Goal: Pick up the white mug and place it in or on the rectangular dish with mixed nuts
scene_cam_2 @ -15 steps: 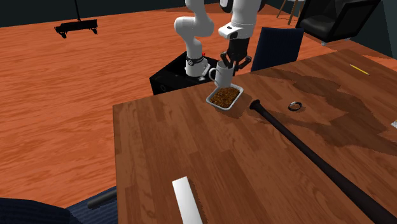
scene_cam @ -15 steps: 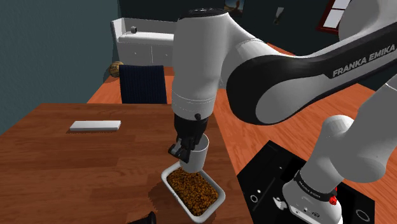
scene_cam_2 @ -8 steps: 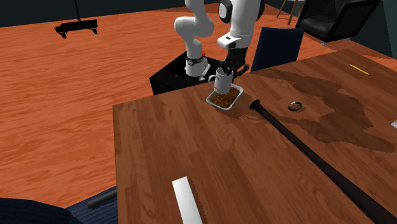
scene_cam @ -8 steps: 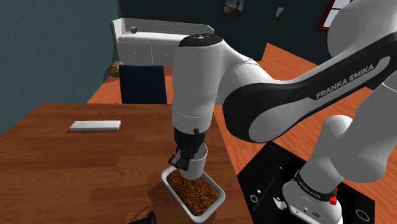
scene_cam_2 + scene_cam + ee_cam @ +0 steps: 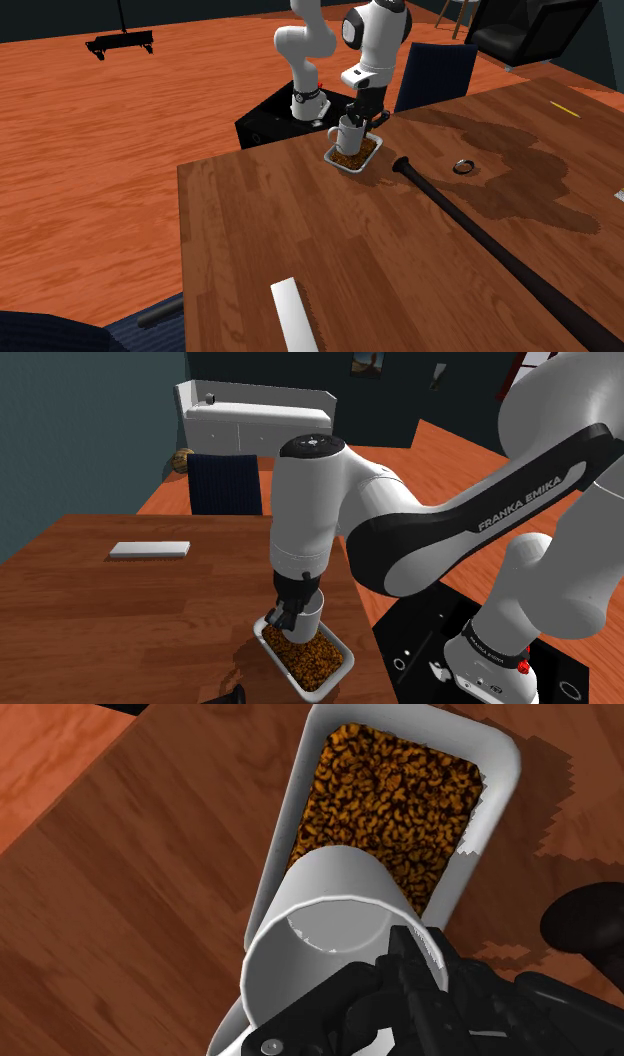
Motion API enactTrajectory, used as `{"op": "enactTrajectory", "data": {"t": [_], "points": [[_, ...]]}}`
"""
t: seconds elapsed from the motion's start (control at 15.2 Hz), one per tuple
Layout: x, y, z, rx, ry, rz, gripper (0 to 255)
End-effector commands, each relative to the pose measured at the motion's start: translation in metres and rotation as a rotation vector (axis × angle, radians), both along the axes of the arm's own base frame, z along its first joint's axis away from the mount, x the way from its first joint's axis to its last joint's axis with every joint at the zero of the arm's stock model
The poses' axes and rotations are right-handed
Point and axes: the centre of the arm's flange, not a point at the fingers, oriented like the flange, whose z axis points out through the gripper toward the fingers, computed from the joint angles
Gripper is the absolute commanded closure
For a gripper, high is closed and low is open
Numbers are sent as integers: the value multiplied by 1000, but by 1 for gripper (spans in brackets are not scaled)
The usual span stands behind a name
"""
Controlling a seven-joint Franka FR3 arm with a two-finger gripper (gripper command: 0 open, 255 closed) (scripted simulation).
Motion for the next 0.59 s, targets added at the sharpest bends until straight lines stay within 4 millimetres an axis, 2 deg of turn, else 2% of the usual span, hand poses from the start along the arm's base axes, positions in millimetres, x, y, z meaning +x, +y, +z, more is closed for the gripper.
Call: {"op": "enactTrajectory", "data": {"t": [0.0, 0.2, 0.26, 0.53], "points": [[0, 0, -1, 0, 0, 0, 255], [0, 0, -1, 0, 0, 0, 255], [0, 0, -1, 0, 0, 0, 0], [0, 0, -1, 0, 0, 0, 0]]}}
